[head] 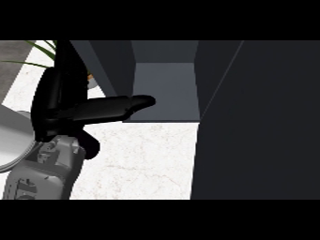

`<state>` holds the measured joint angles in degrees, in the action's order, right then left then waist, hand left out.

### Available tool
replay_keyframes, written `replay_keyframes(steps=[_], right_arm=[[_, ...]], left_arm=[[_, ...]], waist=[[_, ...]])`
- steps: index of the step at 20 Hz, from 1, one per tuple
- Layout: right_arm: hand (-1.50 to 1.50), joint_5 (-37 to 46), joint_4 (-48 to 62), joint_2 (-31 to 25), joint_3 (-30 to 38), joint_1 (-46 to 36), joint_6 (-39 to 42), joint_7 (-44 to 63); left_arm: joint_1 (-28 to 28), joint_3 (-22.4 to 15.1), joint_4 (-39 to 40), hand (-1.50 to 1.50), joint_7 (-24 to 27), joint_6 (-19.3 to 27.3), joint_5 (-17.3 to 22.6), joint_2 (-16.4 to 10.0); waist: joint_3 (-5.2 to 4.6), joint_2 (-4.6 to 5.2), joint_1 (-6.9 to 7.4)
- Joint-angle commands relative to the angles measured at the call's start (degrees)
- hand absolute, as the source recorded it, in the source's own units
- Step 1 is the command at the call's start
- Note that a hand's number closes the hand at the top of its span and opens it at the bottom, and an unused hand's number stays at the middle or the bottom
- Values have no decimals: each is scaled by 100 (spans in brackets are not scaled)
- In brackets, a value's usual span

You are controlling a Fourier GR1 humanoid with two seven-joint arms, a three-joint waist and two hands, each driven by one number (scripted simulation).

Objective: Pick up the wine, place it into the cabinet and close the cabinet

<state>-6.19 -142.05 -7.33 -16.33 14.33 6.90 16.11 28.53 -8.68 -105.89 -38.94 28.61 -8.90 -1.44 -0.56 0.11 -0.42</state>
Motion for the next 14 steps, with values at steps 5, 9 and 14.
replay_keyframes(steps=[5, 9, 14], right_arm=[[-150, -96, -1042, -83, -142, 145, -214, 727], [-150, 138, -1215, -138, -491, 552, -179, 573], [-150, 155, -1516, -220, -426, 299, -381, 1039]], left_arm=[[677, -585, -436, -150, -650, 283, -356, 136], [566, -565, -631, -150, -819, 451, -609, 129], [762, -701, -864, -150, -1447, 504, -1154, 100]], waist=[[58, -58, -60], [58, -69, -75], [56, -58, -31]])
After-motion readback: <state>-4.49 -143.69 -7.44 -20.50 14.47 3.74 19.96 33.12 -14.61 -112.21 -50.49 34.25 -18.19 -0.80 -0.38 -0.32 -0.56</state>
